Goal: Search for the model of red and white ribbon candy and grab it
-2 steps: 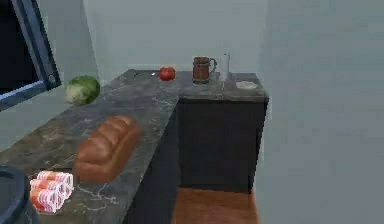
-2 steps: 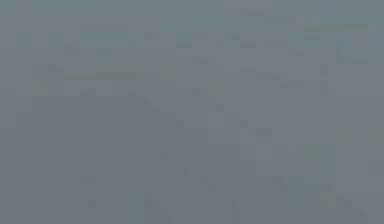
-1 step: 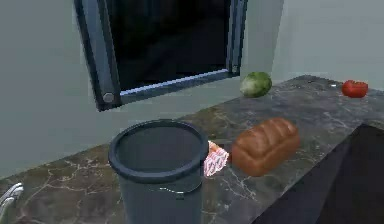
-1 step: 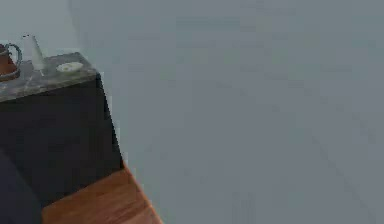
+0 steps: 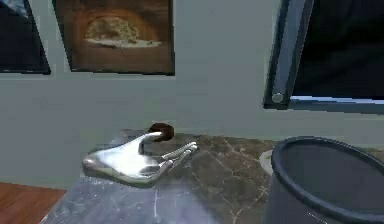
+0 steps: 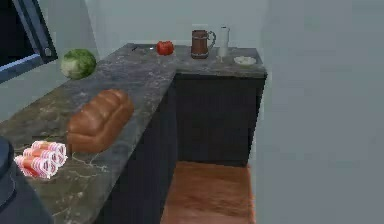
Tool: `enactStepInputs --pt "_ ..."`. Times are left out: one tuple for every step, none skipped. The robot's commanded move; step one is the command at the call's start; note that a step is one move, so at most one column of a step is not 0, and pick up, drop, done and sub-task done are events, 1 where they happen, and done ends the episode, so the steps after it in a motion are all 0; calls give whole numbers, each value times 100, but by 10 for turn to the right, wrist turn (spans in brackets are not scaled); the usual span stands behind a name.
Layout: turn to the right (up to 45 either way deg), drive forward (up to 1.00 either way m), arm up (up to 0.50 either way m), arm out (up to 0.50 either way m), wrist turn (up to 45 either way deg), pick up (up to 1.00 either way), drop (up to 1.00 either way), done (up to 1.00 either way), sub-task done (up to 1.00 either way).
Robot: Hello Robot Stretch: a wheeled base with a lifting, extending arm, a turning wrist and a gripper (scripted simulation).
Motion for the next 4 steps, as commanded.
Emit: enactStepInputs --pt "-330 0 0 0 0 0 0 0 0" --pt "0 0 50 0 0 0 0 0 0" --pt "0 0 38 0 0 0 0 0 0" --pt "0 0 0 26 0 0 0 0 0"
